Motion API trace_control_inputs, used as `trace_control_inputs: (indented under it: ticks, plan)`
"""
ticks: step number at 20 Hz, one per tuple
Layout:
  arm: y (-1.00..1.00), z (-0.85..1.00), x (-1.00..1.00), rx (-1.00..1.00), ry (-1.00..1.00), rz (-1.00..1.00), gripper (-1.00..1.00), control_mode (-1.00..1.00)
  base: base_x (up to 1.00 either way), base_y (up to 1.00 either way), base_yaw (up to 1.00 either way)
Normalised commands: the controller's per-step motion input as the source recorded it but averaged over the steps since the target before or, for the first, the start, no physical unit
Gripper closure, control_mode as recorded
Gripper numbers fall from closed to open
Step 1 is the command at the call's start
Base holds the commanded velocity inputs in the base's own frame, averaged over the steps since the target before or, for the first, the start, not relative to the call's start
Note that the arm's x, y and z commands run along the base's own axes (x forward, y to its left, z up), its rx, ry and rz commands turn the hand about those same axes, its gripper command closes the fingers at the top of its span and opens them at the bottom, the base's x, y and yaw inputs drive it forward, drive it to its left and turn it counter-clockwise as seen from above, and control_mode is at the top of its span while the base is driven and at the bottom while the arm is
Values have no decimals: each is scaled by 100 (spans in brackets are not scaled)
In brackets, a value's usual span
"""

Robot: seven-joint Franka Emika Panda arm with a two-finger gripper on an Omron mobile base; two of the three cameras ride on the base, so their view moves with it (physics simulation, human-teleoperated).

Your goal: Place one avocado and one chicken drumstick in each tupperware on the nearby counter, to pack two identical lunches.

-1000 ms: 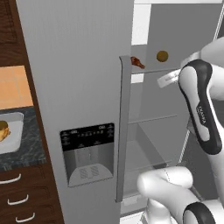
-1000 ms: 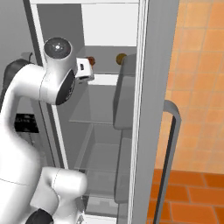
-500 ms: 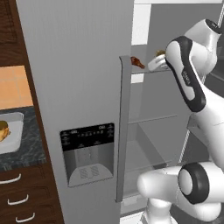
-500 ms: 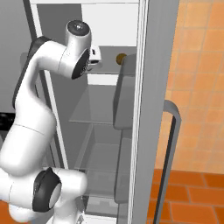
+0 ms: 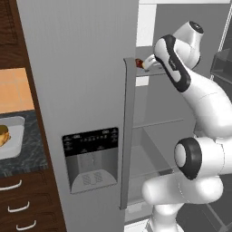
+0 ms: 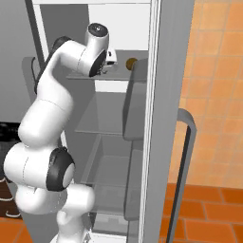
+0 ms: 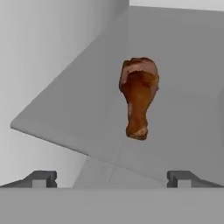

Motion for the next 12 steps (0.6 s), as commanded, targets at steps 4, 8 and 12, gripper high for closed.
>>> trace_control_inputs:
  ticks: [4, 8, 12]
  plan:
    - [6, -24, 79, -2, 0, -1, -100, -100, 0, 0, 0]
    - [0, -10, 82, 0, 0, 0, -100, -100, 0, 0, 0]
    - [0, -8, 81, 0, 0, 0, -100, -100, 0, 0, 0]
